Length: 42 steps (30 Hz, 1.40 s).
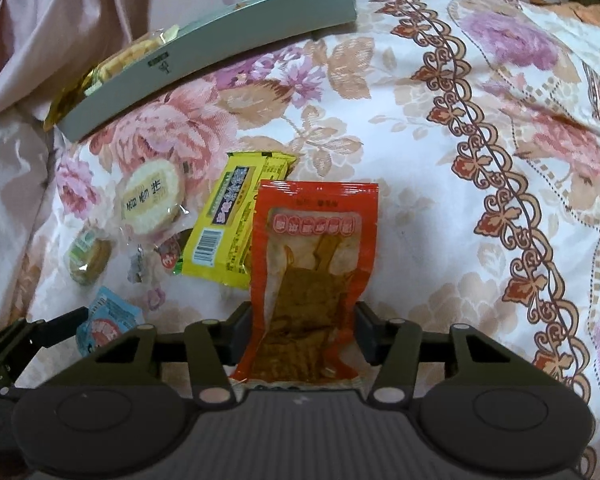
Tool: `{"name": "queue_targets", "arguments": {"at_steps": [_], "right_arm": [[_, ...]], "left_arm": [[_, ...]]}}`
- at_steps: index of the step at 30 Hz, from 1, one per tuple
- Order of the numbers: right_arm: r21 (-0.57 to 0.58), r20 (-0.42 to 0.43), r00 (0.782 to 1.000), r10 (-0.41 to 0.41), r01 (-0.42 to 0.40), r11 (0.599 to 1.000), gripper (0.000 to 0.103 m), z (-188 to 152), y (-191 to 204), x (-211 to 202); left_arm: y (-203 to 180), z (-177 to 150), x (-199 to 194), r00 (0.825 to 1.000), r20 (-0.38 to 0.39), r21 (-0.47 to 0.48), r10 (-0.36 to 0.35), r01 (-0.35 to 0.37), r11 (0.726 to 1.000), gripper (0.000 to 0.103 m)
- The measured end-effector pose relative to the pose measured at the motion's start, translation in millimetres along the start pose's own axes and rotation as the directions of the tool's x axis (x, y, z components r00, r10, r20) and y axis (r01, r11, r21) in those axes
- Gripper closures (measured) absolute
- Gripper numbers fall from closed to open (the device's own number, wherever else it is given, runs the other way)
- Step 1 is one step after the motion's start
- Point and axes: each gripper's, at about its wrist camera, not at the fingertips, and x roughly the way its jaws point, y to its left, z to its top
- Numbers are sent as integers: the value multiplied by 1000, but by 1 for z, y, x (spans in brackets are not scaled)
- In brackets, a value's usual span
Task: Organize snacks
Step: 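Lift the blue packet with the left tool while the right tool lifts the red packet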
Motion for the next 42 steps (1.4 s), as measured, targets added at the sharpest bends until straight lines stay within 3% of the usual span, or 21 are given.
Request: {"name": "queue_targets", "arguments": {"at_steps": [11, 21, 31, 42], "right_arm": [[44, 21, 1000, 21, -22, 999, 48, 0, -5, -5], [100, 111, 991, 69, -80, 992, 48, 1, -10, -29], [51, 226, 969, 100, -114, 992, 47, 5, -1, -46], [29, 380, 911, 158, -182, 983, 47, 14, 2, -65]], "left_arm": [[2, 4, -7, 999, 44, -31, 2, -1, 1000, 15], [6, 10, -20, 987, 158, -74, 31, -20, 997, 15], [12, 15, -35, 970, 229, -132, 81, -51, 990, 15], [25, 29, -45, 951, 288, -199, 115, -58, 978, 15]]}}
